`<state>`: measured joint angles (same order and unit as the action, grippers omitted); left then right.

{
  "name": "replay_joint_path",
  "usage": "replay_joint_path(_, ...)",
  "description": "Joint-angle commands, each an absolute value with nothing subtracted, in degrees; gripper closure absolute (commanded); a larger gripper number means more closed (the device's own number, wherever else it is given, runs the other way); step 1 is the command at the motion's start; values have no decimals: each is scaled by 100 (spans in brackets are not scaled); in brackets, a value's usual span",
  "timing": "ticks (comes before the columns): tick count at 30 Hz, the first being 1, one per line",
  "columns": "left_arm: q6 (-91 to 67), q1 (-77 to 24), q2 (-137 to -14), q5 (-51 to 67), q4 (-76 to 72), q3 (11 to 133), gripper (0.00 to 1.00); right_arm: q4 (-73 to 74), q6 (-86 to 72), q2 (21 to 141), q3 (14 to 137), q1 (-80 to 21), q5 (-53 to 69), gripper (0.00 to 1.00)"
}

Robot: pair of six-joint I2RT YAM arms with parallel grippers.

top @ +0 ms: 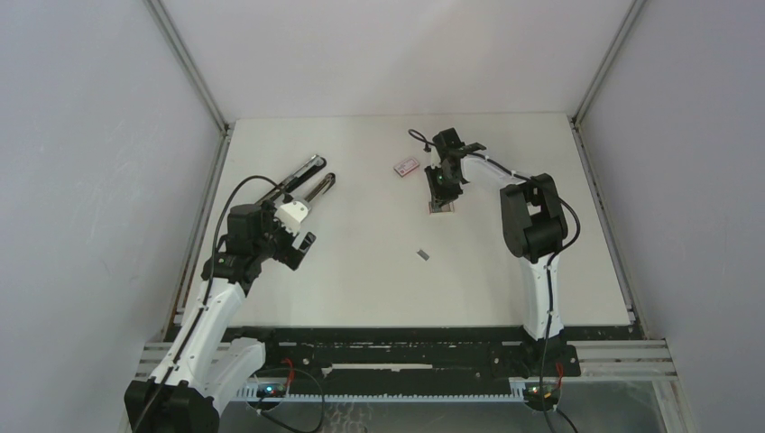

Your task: Unload the staples from the stapler

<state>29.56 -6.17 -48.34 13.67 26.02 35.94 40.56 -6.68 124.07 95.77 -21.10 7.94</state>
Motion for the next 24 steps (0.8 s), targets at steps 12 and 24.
replay_joint_path(12,3032,-590,-4781,1332,2434,3507,0,3999,-646,12323,9833,-2272,588,71)
replay_joint_path(24,3032,-586,-4780,1330,2429,3507,0,4019,-525,12253,9900,-2339,490,74)
